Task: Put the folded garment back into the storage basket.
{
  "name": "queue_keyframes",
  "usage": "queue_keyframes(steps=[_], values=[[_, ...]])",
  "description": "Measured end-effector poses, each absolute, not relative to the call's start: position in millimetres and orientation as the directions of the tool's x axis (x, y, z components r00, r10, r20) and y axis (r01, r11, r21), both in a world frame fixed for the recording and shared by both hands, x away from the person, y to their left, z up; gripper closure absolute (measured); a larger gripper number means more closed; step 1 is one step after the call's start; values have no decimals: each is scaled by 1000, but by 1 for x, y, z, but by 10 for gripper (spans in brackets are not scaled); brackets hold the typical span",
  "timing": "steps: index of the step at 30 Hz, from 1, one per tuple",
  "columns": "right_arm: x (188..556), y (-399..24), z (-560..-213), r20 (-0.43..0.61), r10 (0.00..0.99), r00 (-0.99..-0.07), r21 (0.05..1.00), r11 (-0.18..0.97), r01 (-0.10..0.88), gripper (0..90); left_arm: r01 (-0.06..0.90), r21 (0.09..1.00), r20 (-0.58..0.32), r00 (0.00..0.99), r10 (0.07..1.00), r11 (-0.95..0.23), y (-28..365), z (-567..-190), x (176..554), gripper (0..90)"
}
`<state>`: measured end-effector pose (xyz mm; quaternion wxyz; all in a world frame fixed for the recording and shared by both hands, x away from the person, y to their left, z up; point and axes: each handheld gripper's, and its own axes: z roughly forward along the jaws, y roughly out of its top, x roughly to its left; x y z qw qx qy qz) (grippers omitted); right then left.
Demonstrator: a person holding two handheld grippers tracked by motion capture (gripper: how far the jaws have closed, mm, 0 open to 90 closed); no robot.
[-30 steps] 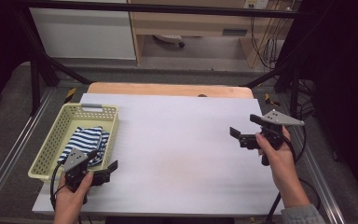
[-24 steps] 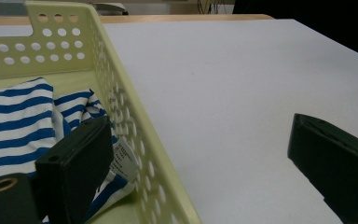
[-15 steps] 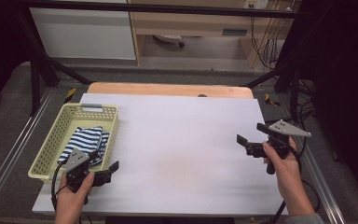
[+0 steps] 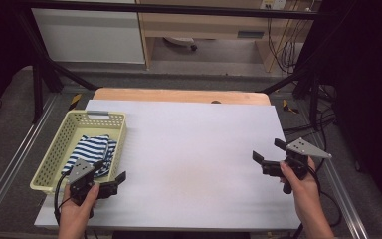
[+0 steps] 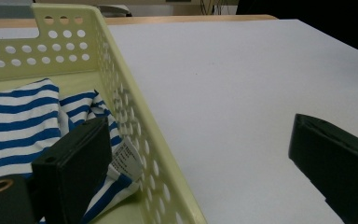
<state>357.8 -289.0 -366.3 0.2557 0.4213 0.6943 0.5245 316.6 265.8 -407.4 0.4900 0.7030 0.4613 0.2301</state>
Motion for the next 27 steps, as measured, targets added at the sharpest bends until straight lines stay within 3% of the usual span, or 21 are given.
queue_keyframes(steps=[27], values=[[329,-280,-405,112,843,-527,930,98,355,31,427,900,-133,466,875,-90,268,-408,317,59]])
